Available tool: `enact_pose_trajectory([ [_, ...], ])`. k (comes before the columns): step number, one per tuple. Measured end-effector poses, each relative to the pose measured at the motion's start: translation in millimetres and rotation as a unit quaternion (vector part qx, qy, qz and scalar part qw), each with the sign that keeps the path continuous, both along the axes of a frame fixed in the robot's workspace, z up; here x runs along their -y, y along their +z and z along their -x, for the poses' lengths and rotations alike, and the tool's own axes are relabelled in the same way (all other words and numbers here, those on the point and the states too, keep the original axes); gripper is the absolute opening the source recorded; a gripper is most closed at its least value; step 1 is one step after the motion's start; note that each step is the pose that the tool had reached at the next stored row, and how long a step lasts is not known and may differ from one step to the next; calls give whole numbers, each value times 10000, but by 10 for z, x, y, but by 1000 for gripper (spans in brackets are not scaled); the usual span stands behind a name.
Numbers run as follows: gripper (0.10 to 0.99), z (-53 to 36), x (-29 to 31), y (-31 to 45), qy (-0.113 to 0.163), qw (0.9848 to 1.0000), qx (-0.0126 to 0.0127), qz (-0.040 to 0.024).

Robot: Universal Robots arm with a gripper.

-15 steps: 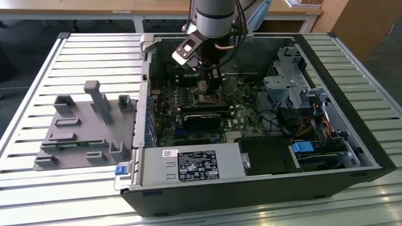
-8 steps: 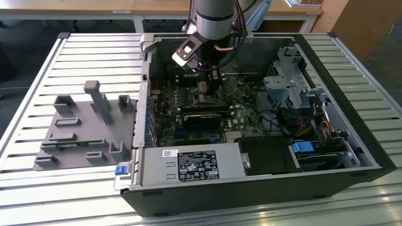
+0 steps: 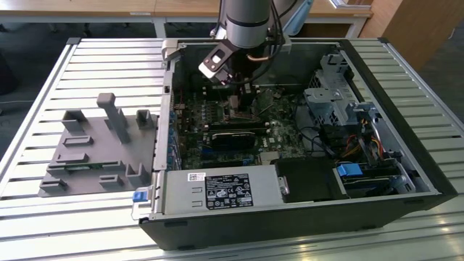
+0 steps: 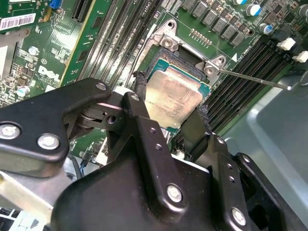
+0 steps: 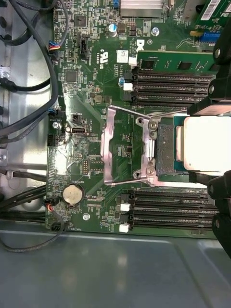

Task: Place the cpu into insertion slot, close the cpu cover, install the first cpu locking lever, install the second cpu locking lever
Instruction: 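Place the cpu into insertion slot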

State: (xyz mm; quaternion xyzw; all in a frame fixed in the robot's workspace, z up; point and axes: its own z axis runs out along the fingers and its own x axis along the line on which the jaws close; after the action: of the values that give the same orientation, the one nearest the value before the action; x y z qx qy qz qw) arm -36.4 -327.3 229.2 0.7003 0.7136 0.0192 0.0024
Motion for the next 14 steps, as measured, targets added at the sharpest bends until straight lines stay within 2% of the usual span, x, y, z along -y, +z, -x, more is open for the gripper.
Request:
enact_pose_trajectory([
  [14,541,-4,-13,-94,-18,10000,0,0],
])
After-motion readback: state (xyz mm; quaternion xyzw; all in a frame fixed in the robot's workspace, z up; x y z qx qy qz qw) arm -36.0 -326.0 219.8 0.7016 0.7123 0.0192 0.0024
